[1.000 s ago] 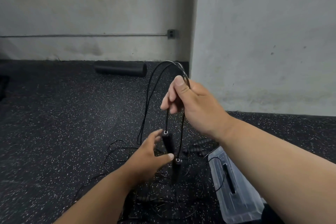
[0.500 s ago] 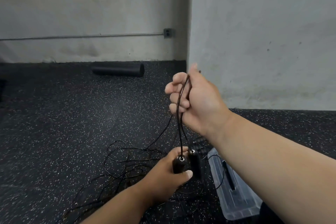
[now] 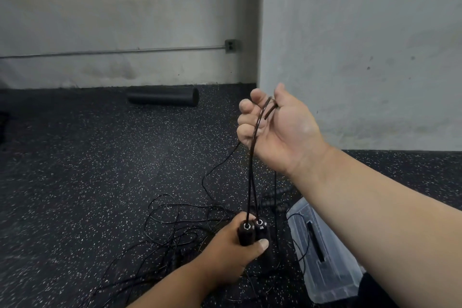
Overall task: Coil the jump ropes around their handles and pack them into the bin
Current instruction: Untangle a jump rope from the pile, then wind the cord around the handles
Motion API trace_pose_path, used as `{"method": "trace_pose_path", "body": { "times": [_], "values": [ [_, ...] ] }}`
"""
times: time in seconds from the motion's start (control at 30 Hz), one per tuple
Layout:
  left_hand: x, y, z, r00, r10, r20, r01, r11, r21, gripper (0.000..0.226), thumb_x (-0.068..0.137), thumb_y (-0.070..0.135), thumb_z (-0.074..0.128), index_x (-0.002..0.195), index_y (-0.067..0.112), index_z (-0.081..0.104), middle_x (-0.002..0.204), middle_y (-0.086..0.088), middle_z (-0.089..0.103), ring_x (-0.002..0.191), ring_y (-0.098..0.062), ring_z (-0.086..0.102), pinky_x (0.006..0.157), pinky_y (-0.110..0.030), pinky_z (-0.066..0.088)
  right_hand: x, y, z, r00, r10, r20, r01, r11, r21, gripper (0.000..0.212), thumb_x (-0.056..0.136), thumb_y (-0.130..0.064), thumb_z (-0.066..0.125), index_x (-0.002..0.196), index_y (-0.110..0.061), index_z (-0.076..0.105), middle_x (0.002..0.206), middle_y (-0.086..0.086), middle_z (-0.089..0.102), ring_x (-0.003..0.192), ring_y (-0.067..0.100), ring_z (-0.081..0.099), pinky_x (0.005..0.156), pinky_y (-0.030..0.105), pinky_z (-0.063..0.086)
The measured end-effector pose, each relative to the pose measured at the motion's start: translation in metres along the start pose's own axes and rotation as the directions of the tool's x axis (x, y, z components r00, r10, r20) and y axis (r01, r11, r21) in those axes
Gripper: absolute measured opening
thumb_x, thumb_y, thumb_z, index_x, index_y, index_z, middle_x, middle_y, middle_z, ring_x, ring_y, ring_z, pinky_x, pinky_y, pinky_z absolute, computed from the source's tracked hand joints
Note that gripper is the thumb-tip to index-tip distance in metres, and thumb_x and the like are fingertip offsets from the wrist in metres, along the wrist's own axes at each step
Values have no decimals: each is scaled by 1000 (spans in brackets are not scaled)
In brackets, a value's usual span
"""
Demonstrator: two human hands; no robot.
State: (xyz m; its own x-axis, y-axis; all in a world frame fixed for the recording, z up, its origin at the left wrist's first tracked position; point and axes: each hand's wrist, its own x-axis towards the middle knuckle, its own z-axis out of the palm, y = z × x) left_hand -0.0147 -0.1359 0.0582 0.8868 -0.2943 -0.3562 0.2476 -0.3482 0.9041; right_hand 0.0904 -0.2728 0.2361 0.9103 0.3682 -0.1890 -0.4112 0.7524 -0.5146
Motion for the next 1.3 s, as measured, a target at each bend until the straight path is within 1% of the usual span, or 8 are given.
{"method": "trace_pose_path", "body": {
  "times": [0.17,0.43,0.57,0.7,0.83,1.0,1.1,1.3],
  "values": [
    [-10,-6,15,993,-29,-117,21,997,-72,13,96,30,74,103,31,63,84,22,67,84,4,61,81,-17,46,3,-1,-9,1000,29,-4,-29,953,-303,60,106,-64,31,105,-13,63,82,11,68,60,17,52,60,31,39],
    [-17,14,-7,956,-35,-292,-26,979,-202,14,98,28,73,110,31,68,101,3,75,89,-9,68,72,-23,52,4,25,-53,977,211,-13,-118,493,-862,55,101,-66,43,129,-24,67,116,4,74,99,18,60,90,39,46],
    [-21,34,-28,923,0,-384,-143,929,-343,23,99,24,69,122,20,69,110,-3,79,99,-11,72,82,-26,53,0,34,-65,971,235,-44,-130,366,-921,34,102,-40,54,123,-23,73,124,9,72,101,18,63,94,40,48],
    [-22,41,-45,906,-7,-424,-210,861,-464,42,88,40,75,125,20,72,118,-8,78,117,-29,71,111,-56,48,-10,54,-80,889,458,-28,-170,274,-947,33,84,-34,67,114,-23,72,107,3,73,100,19,65,90,41,51],
    [-22,40,-49,897,-18,-442,-235,827,-510,55,84,45,78,126,11,70,119,-12,77,115,-30,72,110,-57,50,-14,70,-87,906,423,13,-87,215,-973,7,104,-21,63,108,-16,67,90,6,67,80,19,60,75,32,48],
    [-24,45,-49,906,-40,-421,-244,765,-596,70,84,58,81,127,6,66,124,-30,69,115,-58,64,95,-77,50,-18,74,-87,912,404,65,6,146,-989,19,104,-44,54,98,-26,59,82,11,67,76,25,60,73,41,47],
    [-24,45,-49,915,-44,-402,-230,761,-607,56,94,43,68,127,-2,64,121,-33,70,107,-54,69,82,-64,61,-19,74,-88,914,395,95,54,115,-992,23,104,-47,52,101,-24,57,79,8,67,73,23,60,73,41,46],
    [-23,44,-52,927,-43,-373,-214,756,-619,53,93,41,64,126,0,68,122,-25,73,113,-40,72,96,-61,58,-19,76,-82,922,377,91,25,176,-984,21,108,-44,51,104,-25,57,76,-7,69,66,20,62,62,35,49]
  ]
}}
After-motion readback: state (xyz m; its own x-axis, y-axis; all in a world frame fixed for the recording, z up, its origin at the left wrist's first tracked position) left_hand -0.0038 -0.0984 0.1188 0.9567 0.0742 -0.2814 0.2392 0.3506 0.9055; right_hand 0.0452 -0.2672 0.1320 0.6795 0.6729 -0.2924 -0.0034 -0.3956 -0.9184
